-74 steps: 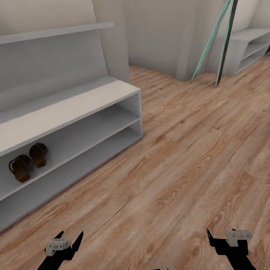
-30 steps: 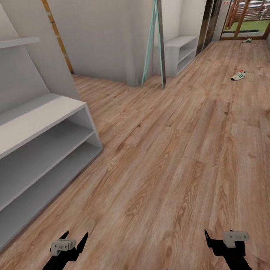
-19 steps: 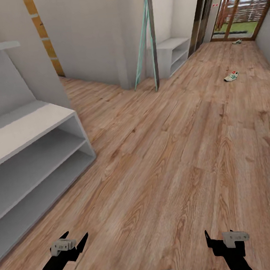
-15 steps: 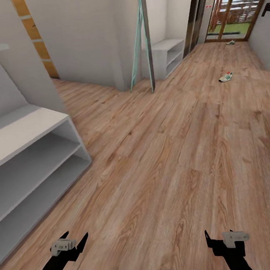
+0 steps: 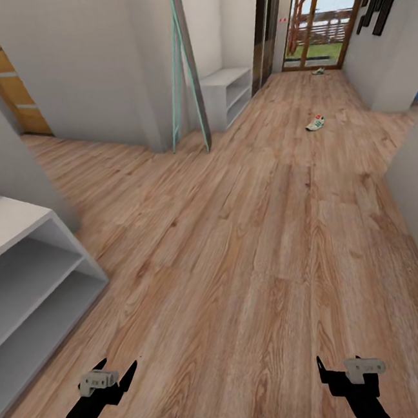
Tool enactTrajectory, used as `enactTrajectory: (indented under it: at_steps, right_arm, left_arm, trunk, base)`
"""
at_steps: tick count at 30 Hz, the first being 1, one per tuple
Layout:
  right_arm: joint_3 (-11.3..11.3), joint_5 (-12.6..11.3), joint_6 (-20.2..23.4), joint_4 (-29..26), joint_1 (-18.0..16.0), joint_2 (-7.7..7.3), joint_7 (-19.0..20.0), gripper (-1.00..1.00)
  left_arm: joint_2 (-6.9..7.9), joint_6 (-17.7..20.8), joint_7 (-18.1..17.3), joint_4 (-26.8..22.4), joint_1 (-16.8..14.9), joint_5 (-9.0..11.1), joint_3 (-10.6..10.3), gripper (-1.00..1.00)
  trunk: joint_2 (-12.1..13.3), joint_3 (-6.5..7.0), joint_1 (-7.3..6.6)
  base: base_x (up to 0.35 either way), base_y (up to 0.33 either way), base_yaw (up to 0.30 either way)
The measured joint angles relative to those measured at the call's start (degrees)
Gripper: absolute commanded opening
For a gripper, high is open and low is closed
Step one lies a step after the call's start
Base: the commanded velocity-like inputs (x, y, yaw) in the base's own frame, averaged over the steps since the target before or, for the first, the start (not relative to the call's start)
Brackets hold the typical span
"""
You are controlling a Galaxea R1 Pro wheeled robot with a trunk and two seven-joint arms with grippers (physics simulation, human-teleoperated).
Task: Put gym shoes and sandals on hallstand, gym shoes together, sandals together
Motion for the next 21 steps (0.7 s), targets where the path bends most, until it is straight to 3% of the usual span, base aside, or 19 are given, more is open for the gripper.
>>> enactTrajectory:
  at_steps: [10, 21]
  right_arm:
    - [0.00, 0.03, -0.02, 0.00, 0.10, 0.00, 0.00, 1.00]
    - [0.02, 0.08, -0.02, 0.00, 0.17, 0.02, 0.00, 1.00]
  left_arm:
    - [0.00, 0.00, 0.01, 0.05, 0.00, -0.28, 0.03, 1.00]
    - [0.00, 0.00, 0.02, 0.05, 0.00, -0.36, 0.06, 1.00]
  trunk:
    - [0.00, 0.51, 0.00]
    - [0.00, 0.67, 0.00]
  base:
    - [0.289, -0.156, -0.229]
    - [0.317, -0.025, -0.050]
